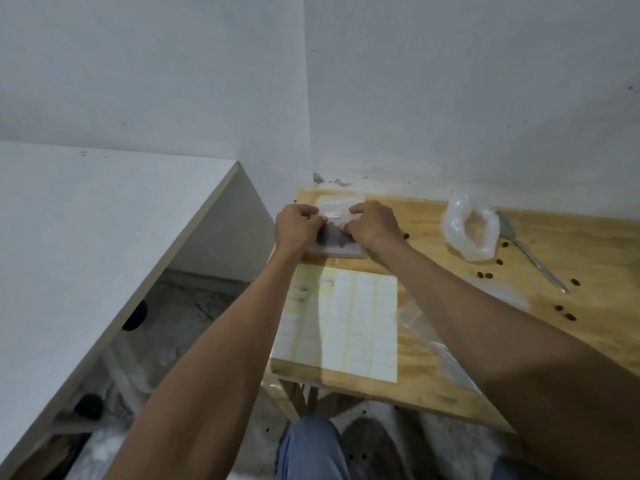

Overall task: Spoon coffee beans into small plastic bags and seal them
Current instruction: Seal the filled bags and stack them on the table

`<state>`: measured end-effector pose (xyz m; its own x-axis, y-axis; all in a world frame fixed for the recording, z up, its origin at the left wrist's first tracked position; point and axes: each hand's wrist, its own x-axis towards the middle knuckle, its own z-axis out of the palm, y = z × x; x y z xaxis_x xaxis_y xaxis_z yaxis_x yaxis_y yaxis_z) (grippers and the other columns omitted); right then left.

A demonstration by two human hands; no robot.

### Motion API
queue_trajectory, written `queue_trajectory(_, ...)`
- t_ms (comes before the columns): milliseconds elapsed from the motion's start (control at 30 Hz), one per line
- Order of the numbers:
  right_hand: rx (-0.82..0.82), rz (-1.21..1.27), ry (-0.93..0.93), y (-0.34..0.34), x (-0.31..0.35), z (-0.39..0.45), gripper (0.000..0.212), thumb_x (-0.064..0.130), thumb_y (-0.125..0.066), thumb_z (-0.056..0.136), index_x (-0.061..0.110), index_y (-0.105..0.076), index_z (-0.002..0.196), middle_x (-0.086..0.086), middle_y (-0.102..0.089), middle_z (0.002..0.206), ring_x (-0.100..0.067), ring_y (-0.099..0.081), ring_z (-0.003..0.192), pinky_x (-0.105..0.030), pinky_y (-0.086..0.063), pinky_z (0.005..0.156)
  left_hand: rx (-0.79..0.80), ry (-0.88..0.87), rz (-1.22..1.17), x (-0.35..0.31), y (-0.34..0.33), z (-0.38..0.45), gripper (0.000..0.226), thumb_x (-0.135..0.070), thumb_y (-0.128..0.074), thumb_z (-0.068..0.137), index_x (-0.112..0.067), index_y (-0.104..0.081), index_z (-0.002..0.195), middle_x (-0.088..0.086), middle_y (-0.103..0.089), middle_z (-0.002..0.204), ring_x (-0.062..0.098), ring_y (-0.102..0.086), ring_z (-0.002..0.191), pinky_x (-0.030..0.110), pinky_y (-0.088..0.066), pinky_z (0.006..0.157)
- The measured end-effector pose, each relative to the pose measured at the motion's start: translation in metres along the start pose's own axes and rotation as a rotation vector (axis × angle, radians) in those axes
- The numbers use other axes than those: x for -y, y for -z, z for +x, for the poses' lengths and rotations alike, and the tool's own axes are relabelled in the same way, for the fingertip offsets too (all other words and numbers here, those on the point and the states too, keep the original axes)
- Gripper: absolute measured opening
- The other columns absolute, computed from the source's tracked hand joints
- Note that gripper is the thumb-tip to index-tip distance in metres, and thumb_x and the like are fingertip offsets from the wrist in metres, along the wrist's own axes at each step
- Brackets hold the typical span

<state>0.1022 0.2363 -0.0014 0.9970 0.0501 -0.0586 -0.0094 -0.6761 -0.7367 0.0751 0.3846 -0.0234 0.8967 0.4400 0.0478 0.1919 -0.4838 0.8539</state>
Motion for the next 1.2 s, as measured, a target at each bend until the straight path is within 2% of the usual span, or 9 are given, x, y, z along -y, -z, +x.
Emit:
queue_trajectory(100,-0.015,-0.088,0.005,-0.001,0.000,-0.002,0.050,0.027,-0.073,0.090,0.018,-0.063,0.138,-0.007,-0.059,0.142,-0.026,-0.062,0.120,-0.034,-0.054,0.095,0.030,-0.010,0.031,-0.002,0.000,-0.001,0.038,-0.029,-0.078,0.086,-0.008,-0.075,0.118,0.007,-0.072,0.123,0.021,-0.064,0.117,0.028,-0.048,0.098)
queue_trajectory(233,-0.064,-0.112,-0.016,0.007,0.000,-0.006,0.050,0.035,-0.072,0.092,0.023,-0.060,0.139,-0.005,-0.050,0.144,-0.027,-0.058,0.122,-0.030,-0.046,0.087,0.012,-0.045,0.099,-0.008,-0.001,-0.007,0.045,-0.041,-0.077,0.087,-0.012,-0.073,0.121,0.007,-0.069,0.128,0.023,-0.062,0.121,0.034,-0.048,0.103)
queue_trajectory(400,-0.112,-0.039,0.021,0.040,-0.002,-0.021,0.038,0.031,-0.072,0.093,0.018,-0.066,0.127,-0.005,-0.061,0.134,-0.026,-0.061,0.117,-0.036,-0.053,0.096,-0.058,-0.078,0.153,-0.025,-0.005,-0.023,0.042,-0.053,-0.074,0.083,-0.020,-0.074,0.110,0.007,-0.069,0.123,0.029,-0.060,0.119,0.047,-0.050,0.100)
queue_trajectory(500,-0.106,-0.049,0.022,0.066,-0.007,-0.035,0.023,0.021,-0.071,0.091,0.016,-0.073,0.113,-0.005,-0.069,0.121,-0.024,-0.065,0.105,-0.030,-0.053,0.085,-0.040,-0.122,0.213,-0.045,-0.011,-0.042,0.029,-0.049,-0.073,0.082,-0.023,-0.074,0.095,0.005,-0.071,0.112,0.029,-0.060,0.114,0.045,-0.051,0.096)
queue_trajectory(667,-0.080,-0.145,0.007,0.114,-0.028,-0.068,0.010,0.016,-0.070,0.089,0.010,-0.078,0.089,-0.005,-0.076,0.102,-0.025,-0.070,0.093,-0.036,-0.060,0.080,0.114,-0.134,0.241,-0.078,-0.025,-0.091,0.029,-0.047,-0.069,0.082,-0.022,-0.055,0.082,0.000,-0.070,0.087,0.023,-0.066,0.089,0.039,-0.052,0.080)
queue_trajectory(833,0.061,-0.350,-0.024,0.156,-0.053,-0.106,0.030,0.031,-0.080,0.084,0.003,-0.072,0.089,-0.011,-0.074,0.085,-0.028,-0.070,0.077,-0.039,-0.061,0.075,0.408,-0.012,0.306,-0.099,-0.024,-0.142,0.034,-0.036,-0.071,0.092,-0.006,-0.058,0.098,0.013,-0.072,0.085,0.027,-0.071,0.067,0.036,-0.062,0.061)
queue_trajectory(933,0.159,-0.453,-0.070,0.167,-0.065,-0.130,0.045,0.041,-0.085,0.078,0.008,-0.066,0.102,-0.008,-0.070,0.098,-0.028,-0.068,0.086,-0.040,-0.061,0.076,0.567,0.096,0.320,-0.108,-0.022,-0.174,0.038,-0.031,-0.072,0.094,0.001,-0.058,0.107,0.021,-0.074,0.085,0.028,-0.070,0.058,0.033,-0.060,0.054)
queue_trajectory(1100,0.180,-0.556,-0.053,0.165,-0.082,-0.159,0.034,0.037,-0.087,0.074,0.011,-0.070,0.089,-0.006,-0.071,0.085,-0.024,-0.067,0.076,-0.032,-0.055,0.064,0.453,0.093,0.323,-0.109,-0.036,-0.209,0.033,-0.030,-0.073,0.093,0.000,-0.059,0.094,0.018,-0.074,0.074,0.030,-0.075,0.063,0.038,-0.064,0.058)
queue_trajectory(1200,0.139,-0.473,-0.038,0.163,-0.088,-0.167,0.022,0.024,-0.084,0.076,0.013,-0.071,0.089,-0.007,-0.073,0.092,-0.025,-0.069,0.082,-0.039,-0.061,0.077,0.400,0.134,0.330,-0.110,-0.041,-0.218,0.032,-0.029,-0.069,0.094,-0.003,-0.054,0.083,0.016,-0.070,0.066,0.030,-0.074,0.058,0.037,-0.063,0.059)
